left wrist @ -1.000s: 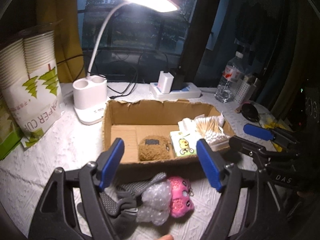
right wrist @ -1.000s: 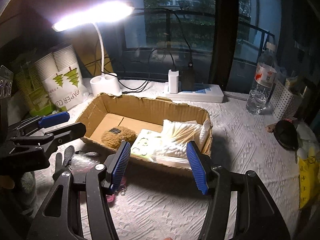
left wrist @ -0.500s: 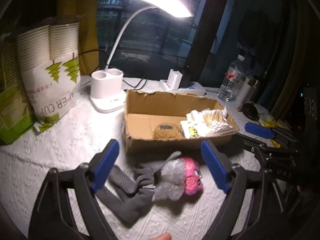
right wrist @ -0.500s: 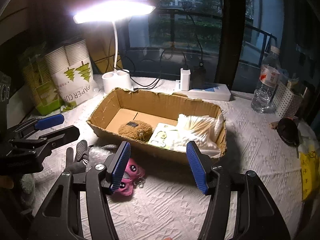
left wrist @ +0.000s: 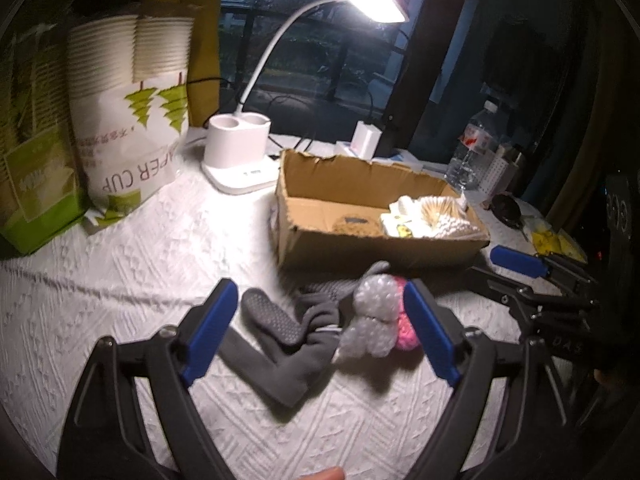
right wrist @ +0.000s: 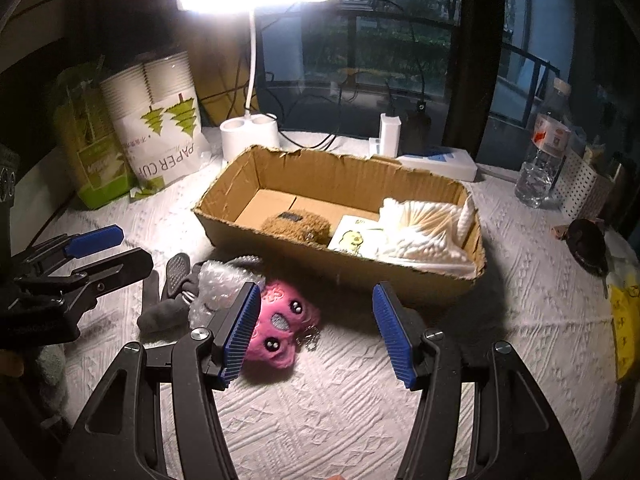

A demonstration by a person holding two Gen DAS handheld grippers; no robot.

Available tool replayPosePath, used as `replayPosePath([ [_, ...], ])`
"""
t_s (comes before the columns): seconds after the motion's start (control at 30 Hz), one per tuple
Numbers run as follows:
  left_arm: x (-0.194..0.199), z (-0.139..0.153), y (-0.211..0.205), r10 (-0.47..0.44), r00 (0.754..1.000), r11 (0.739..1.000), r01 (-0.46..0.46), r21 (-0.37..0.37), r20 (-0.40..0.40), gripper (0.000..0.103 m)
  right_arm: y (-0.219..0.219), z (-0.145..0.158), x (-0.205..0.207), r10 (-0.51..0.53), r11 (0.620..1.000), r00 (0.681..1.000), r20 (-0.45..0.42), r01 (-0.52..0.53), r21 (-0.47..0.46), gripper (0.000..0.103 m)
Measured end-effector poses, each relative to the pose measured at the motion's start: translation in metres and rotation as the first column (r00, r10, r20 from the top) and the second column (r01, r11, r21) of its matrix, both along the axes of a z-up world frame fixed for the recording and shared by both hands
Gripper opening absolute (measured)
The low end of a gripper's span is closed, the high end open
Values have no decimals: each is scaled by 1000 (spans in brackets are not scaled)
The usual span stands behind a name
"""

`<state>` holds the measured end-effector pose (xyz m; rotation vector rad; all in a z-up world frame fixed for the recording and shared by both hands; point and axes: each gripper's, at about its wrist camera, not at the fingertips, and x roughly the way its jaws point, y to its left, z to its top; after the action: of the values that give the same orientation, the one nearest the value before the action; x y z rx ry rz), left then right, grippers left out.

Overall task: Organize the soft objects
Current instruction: 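Withdraw both tools from the box toward the pink plush and bubble wrap, then grasp the pink plush with the right tool while the left tool grasps the bubble wrap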

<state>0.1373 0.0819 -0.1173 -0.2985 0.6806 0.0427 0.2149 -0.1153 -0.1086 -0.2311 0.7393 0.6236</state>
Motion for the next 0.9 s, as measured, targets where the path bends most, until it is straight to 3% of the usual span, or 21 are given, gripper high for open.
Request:
replayPosePath([
  [0.9, 0, -42, 17, 29, 995, 1000, -29, -5, -95, 86, 35, -63, 13, 46, 999, 988, -150, -48, -11, 61],
])
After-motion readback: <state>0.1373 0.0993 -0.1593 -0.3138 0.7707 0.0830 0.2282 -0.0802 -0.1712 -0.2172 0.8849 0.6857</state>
